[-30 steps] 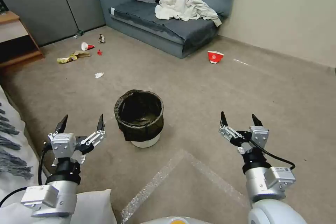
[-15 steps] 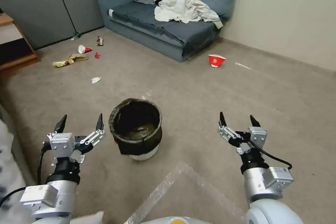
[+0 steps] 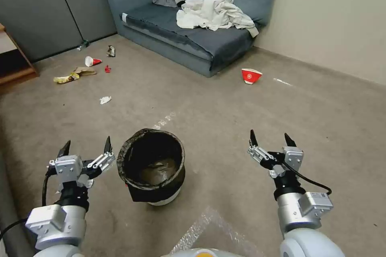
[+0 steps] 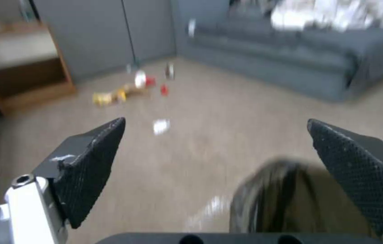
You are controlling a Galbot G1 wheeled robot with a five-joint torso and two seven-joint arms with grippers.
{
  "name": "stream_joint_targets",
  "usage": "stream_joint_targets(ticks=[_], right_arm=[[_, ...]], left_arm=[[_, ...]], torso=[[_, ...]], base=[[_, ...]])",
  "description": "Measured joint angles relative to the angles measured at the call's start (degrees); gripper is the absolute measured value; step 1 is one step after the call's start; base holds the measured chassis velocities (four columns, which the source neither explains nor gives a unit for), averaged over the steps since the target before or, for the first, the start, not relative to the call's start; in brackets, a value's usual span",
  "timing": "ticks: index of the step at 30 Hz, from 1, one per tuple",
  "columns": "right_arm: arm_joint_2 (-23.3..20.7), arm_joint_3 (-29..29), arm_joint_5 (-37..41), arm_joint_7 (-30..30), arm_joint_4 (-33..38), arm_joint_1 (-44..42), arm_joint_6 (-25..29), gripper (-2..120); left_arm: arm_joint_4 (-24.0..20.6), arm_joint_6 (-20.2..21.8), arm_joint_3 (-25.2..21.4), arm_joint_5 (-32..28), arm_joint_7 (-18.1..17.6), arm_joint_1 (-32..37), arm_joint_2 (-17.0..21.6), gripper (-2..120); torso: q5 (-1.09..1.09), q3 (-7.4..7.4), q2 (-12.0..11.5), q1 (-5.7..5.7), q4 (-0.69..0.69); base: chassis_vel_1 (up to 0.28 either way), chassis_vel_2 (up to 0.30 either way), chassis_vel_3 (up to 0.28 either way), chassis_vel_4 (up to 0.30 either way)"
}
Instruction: Pick up the trash can from the floor.
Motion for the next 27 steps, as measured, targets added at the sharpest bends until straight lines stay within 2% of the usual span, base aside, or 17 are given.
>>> stream_joint_targets(ticks=[1, 2, 4, 5, 6, 7, 10, 11, 13, 15, 16, 18, 19, 21, 22, 23, 27], right_arm=[[-0.1, 0.0, 0.0, 0.0, -0.2, 0.0, 0.2, 100], [-0.1, 0.0, 0.0, 0.0, -0.2, 0.0, 0.2, 100], [-0.2, 0.0, 0.2, -0.1, -0.7, 0.0, 0.7, 100], [-0.3, -0.1, 0.6, -0.2, -0.9, 0.0, 0.9, 100], [-0.6, -0.1, 1.3, -0.3, -1.1, 0.0, 0.9, 100], [-0.6, -0.1, 1.3, -0.3, -1.1, 0.0, 0.9, 100], [-1.5, 0.1, 3.6, -0.4, -3.1, 0.9, 0.8, 100], [-1.5, 0.1, 3.6, -0.4, -3.1, 0.9, 0.8, 100], [-2.1, 0.5, 4.2, -0.3, -4.2, 1.2, 0.7, 100], [-2.2, 0.5, 4.2, -0.2, -4.2, 1.2, 0.7, 100], [-2.8, 0.5, 4.4, 0.0, -4.8, 1.1, 0.8, 100], [-3.1, 0.6, 4.4, 0.0, -5.2, 1.1, 1.0, 100], [-3.5, 0.6, 4.4, 0.0, -5.6, 1.2, 1.1, 100], [-3.8, 0.6, 4.4, 0.0, -6.6, 1.7, 1.2, 100], [-3.8, 0.6, 4.4, 0.0, -6.6, 1.7, 1.2, 100], [-3.7, 0.6, 4.4, 0.0, -7.2, 1.8, 1.2, 100], [-3.3, 0.4, 4.2, 0.0, -8.5, 1.9, 1.3, 100]], left_arm=[[0.8, 1.8, -0.4, -0.3, -0.2, -0.5, 0.3, 100], [0.8, 1.8, -0.4, -0.3, -0.2, -0.5, 0.3, 100], [2.1, 6.3, -1.2, -2.5, -0.2, -1.5, 1.5, 100], [3.2, 9.3, -1.6, -5.7, -0.1, -2.4, 3.3, 100], [4.4, 10.5, -1.7, -8.2, -0.1, -3.1, 4.9, 100], [4.4, 10.5, -1.7, -8.2, -0.1, -3.1, 4.9, 100], [9.0, 13.4, -1.6, -14.1, -0.2, -5.9, 10.3, 100], [9.0, 13.4, -1.6, -14.1, -0.2, -5.9, 10.3, 100], [12.6, 15.9, -0.1, -17.1, -0.9, -9.0, 13.1, 100], [13.1, 16.2, 0.1, -17.5, -1.0, -9.5, 13.4, 100], [15.5, 17.2, 1.4, -19.3, -1.7, -11.5, 14.8, 100], [16.5, 17.8, 2.1, -20.1, -2.1, -12.7, 15.6, 100], [17.7, 19.2, 3.3, -21.5, -3.6, -14.5, 16.7, 100], [18.3, 23.4, 5.7, -26.0, -9.5, -18.0, 17.9, 100], [18.3, 23.4, 5.7, -26.0, -9.5, -18.0, 17.9, 100], [19.0, 25.7, 7.5, -28.2, -13.1, -20.1, 18.2, 100], [21.0, 28.0, 10.5, -29.8, -17.0, -23.2, 18.4, 100]], torso=[[0.00, 0.00, 0.0, 0.00, 0.00], [0.00, 0.00, 0.0, 0.00, 0.00], [0.00, -0.01, 0.0, 0.00, 0.00], [0.01, -0.02, 0.0, -0.01, -0.01], [0.00, -0.01, 0.0, -0.01, 0.00], [0.00, -0.01, 0.0, -0.01, 0.00], [0.01, -0.01, 0.0, -0.01, 0.00], [0.01, -0.01, 0.0, -0.01, 0.00], [0.00, -0.01, 0.0, -0.01, 0.00], [0.00, -0.01, 0.0, 0.00, 0.00], [-0.01, -0.01, 0.0, 0.00, 0.00], [0.01, -0.01, 0.0, 0.00, 0.00], [0.00, -0.01, 0.0, 0.00, -0.01], [0.01, -0.01, 0.0, 0.00, 0.00], [0.01, -0.01, 0.0, 0.00, 0.00], [0.02, -0.01, 0.0, 0.00, -0.01], [0.01, -0.01, 0.0, 0.00, 0.00]], base=[[0.000, 0.000, 0.000, 0.000], [0.000, 0.000, 0.000, 0.000], [0.000, 0.000, 0.000, 0.000], [0.000, 0.000, 0.000, 0.000], [0.000, 0.000, 0.000, 0.000], [0.000, 0.000, 0.000, 0.000], [0.000, 0.000, 0.000, 0.000], [0.000, 0.000, 0.000, 0.000], [0.000, 0.000, 0.000, 0.000], [0.000, 0.000, 0.000, 0.000], [0.000, 0.000, 0.000, 0.000], [0.000, 0.000, 0.000, 0.000], [0.000, 0.000, 0.000, 0.000], [0.000, 0.000, 0.000, 0.000], [0.000, 0.000, 0.000, 0.000], [0.000, 0.000, 0.000, 0.000], [0.000, 0.000, 0.000, 0.000]])
